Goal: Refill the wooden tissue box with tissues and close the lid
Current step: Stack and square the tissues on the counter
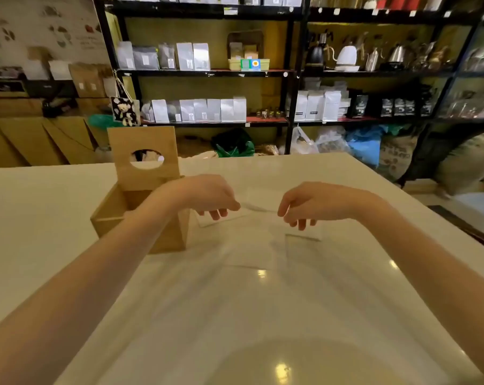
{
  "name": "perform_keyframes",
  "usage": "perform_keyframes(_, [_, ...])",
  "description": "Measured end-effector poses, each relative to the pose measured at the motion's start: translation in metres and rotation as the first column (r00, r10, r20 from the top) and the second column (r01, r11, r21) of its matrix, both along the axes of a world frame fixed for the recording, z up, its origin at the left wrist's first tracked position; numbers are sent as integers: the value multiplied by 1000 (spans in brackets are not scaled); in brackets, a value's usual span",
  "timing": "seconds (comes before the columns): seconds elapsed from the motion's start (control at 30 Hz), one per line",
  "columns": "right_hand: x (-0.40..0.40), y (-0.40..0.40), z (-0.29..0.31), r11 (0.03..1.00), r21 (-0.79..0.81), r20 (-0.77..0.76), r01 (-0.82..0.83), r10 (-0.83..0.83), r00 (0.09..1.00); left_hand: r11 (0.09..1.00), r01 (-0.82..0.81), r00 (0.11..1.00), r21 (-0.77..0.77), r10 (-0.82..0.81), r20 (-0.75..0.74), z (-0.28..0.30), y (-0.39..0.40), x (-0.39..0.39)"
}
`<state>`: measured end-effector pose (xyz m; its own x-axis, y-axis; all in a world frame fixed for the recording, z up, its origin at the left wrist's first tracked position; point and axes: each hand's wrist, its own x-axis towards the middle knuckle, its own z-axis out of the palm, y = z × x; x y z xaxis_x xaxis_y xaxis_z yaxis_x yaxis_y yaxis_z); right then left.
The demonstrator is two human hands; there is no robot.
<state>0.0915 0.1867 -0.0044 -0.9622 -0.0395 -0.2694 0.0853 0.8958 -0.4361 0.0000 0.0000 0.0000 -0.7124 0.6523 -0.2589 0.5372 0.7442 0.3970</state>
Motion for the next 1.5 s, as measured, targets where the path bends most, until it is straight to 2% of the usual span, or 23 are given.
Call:
perform_keyframes(0.13, [0,2,-23,998,-43,-72,50,-53,996,999,51,997,-12,-52,-64,-26,2,6])
perform_keyframes(0.3, [-6,4,-52,995,41,-235,88,-76,969,999,23,982,31,-16,-190,-61,8,5])
perform_keyframes(0.53, [-9,1,-82,990,99,-380,100,-55,923,997,48,980,60,-35,-197,-77,6,1])
perform_keyframes(0.7, [-8,-2,-89,992,41,-466,121,-88,881,990,60,987,130,-39,-159,-80,3,-1])
perform_keyframes(0.87, [-3,-1,-89,996,42,-548,84,-47,835,974,36,986,222,1,-166,-75,3,3])
perform_keyframes(0.93, [-1,-1,-87,998,-6,-559,64,-57,827,968,38,987,249,3,-162,-68,1,5])
perform_keyframes(1.0, [3,-1,-80,987,-154,-525,53,-128,841,960,36,990,277,3,-139,-58,-2,8])
perform_keyframes(1.1, [9,-1,-64,920,-392,-447,19,-208,870,953,-2,997,303,24,-69,-40,-8,13])
perform_keyframes(1.2, [16,0,-46,832,-555,-290,2,-195,937,939,-64,993,339,28,111,-21,-16,20])
perform_keyframes(1.27, [22,-1,-47,803,-596,-165,6,-129,978,957,-98,960,274,18,279,-18,-21,26])
perform_keyframes(1.33, [23,-2,-48,797,-604,-104,-12,-64,993,975,-89,923,202,4,386,-19,-27,24])
perform_keyframes(1.4, [23,-5,-50,806,-592,-67,-24,-19,998,991,-63,907,120,6,421,-24,-29,24])
perform_keyframes(1.5, [23,-7,-54,854,-520,-28,-6,-10,1000,999,-50,919,15,40,393,-33,-24,25])
